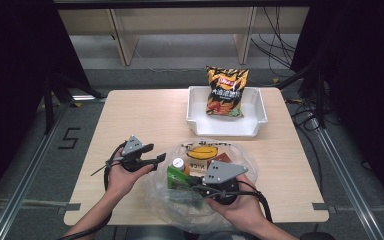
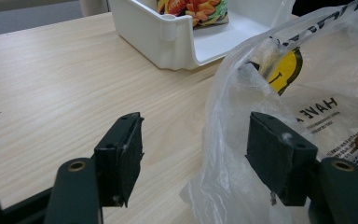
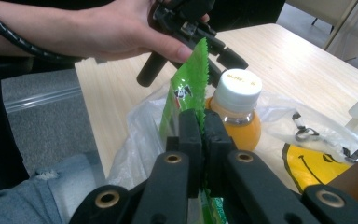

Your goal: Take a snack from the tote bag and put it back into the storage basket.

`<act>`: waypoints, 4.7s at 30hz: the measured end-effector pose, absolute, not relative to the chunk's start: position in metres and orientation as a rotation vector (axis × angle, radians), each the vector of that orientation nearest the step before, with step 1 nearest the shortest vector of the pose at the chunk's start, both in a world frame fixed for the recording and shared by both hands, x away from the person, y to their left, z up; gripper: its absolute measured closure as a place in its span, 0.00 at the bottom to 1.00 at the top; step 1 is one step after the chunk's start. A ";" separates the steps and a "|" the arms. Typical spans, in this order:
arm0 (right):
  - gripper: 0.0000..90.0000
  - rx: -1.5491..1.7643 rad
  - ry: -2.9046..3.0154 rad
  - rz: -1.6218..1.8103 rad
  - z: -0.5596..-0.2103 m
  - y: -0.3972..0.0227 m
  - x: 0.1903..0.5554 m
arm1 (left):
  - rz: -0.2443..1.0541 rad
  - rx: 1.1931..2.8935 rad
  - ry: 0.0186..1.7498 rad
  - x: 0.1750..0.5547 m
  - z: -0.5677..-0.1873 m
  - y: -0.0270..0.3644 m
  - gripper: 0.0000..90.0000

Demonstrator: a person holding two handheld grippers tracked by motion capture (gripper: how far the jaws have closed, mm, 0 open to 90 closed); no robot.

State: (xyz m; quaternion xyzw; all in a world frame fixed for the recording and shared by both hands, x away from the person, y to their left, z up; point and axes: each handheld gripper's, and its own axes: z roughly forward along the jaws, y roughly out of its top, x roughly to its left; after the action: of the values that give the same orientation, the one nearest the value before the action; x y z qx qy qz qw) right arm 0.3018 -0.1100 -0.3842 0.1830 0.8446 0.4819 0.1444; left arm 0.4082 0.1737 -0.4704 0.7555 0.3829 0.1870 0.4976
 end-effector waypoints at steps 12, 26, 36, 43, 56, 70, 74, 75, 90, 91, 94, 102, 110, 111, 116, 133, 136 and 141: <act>0.99 0.535 2.394 1.430 -0.375 -0.114 0.304 | 0.453 1.829 0.929 0.408 -0.470 0.174 0.39; 1.00 0.558 2.391 1.455 -0.366 -0.118 0.305 | 0.447 1.825 0.935 0.408 -0.471 0.173 0.39; 1.00 0.578 2.344 1.498 -0.350 -0.123 0.306 | 0.449 1.833 0.924 0.408 -0.472 0.173 0.39; 1.00 0.533 2.310 1.518 -0.343 -0.125 0.309 | 0.443 1.832 0.929 0.408 -0.472 0.172 0.39; 1.00 0.539 2.251 1.560 -0.326 -0.131 0.311 | 0.447 1.834 0.932 0.408 -0.472 0.172 0.39; 1.00 0.540 2.208 1.589 -0.309 -0.138 0.314 | 0.446 1.836 0.926 0.408 -0.472 0.171 0.39; 1.00 0.527 2.174 1.591 -0.301 -0.143 0.315 | 0.445 1.836 0.926 0.408 -0.472 0.171 0.39; 1.00 0.532 2.161 1.590 -0.299 -0.144 0.315 | 0.446 1.836 0.926 0.408 -0.472 0.171 0.39; 1.00 0.558 2.090 1.610 -0.281 -0.156 0.323 | 0.443 1.834 0.924 0.408 -0.473 0.171 0.39; 1.00 0.554 2.080 1.607 -0.279 -0.157 0.324 | 0.443 1.834 0.924 0.408 -0.473 0.171 0.39; 1.00 0.554 2.059 1.592 -0.272 -0.161 0.328 | 0.443 1.834 0.924 0.408 -0.473 0.171 0.39; 1.00 0.590 2.032 1.605 -0.266 -0.167 0.338 | 0.446 1.835 0.924 0.408 -0.472 0.172 0.39; 1.00 0.576 2.007 1.616 -0.258 -0.166 0.342 | 0.447 1.835 0.924 0.408 -0.472 0.172 0.39; 1.00 0.566 1.990 1.612 -0.256 -0.166 0.343 | 0.447 1.834 0.927 0.408 -0.472 0.172 0.40; 1.00 0.574 1.983 1.603 -0.253 -0.168 0.347 | 0.446 1.830 0.928 0.408 -0.472 0.173 0.39; 1.00 0.626 1.949 1.604 -0.246 -0.178 0.357 | 0.447 1.832 0.928 0.409 -0.472 0.172 0.40; 1.00 0.643 1.956 1.606 -0.244 -0.178 0.358 | 0.448 1.831 0.928 0.408 -0.472 0.173 0.40; 1.00 0.625 1.925 1.595 -0.242 -0.181 0.362 | 0.448 1.830 0.929 0.408 -0.472 0.173 0.40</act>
State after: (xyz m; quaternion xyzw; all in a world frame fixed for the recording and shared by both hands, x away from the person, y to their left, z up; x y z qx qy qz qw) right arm 0.3616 -0.1809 -0.2418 0.2329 0.7174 0.5945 0.2787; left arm 0.4085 0.1728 -0.4721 0.7559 0.3836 0.1850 0.4972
